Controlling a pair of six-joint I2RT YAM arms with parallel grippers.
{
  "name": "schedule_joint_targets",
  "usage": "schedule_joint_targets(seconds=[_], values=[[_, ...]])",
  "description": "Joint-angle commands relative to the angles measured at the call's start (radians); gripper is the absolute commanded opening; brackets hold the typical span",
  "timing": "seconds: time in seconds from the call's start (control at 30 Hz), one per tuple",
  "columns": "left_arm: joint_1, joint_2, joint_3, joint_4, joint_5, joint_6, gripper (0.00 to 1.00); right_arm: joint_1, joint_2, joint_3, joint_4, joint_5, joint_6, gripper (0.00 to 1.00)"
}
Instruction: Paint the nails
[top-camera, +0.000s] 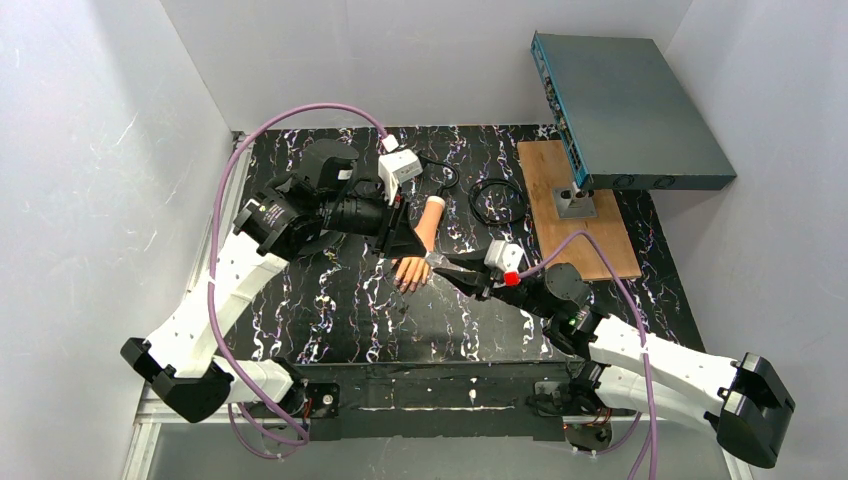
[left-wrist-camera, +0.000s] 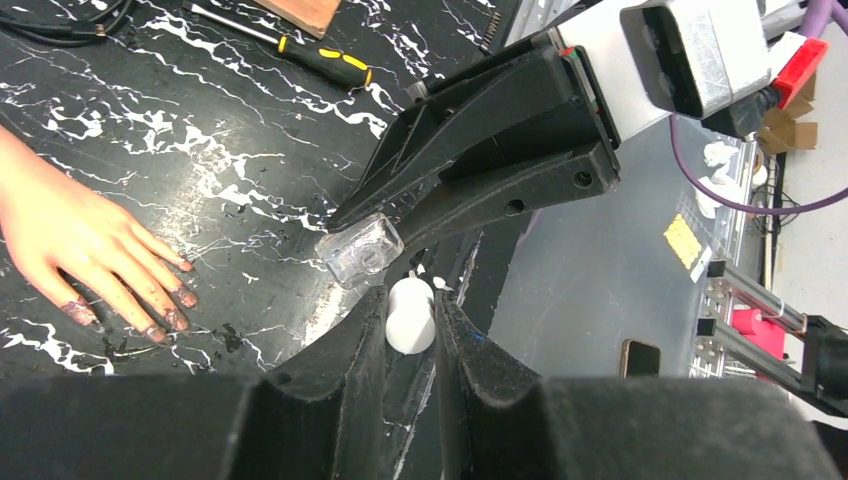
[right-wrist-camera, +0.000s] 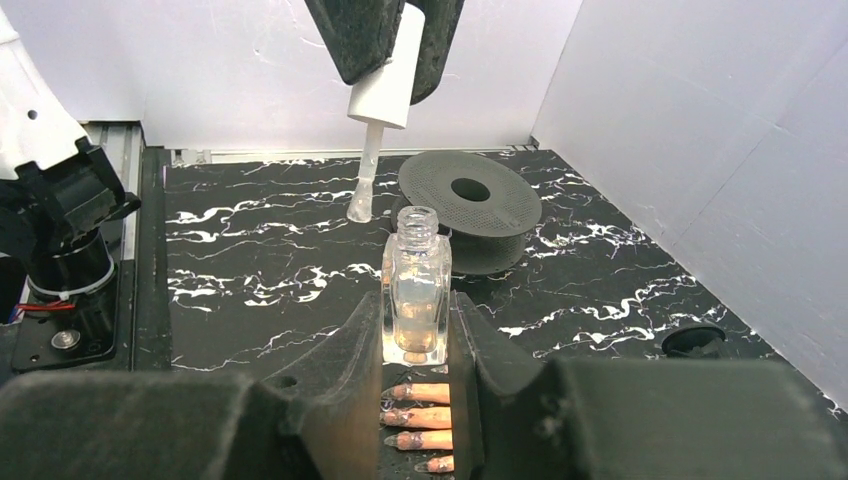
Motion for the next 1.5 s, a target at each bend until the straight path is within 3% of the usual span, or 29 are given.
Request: schedule_joint_targets(seconds=[0.0, 1.47], values=[[-0.023, -0.008, -0.012, 0.018, -0.055, 0.008, 0.0, 0.005, -0.028, 0.038, 0.051, 0.028, 0.017, 0.01], [-0.04, -0.047, -0.06, 0.104, -0.105, -0.046, 0.0, 0.005, -0.043, 0.045, 0.008, 0.056, 0.022, 0.01]])
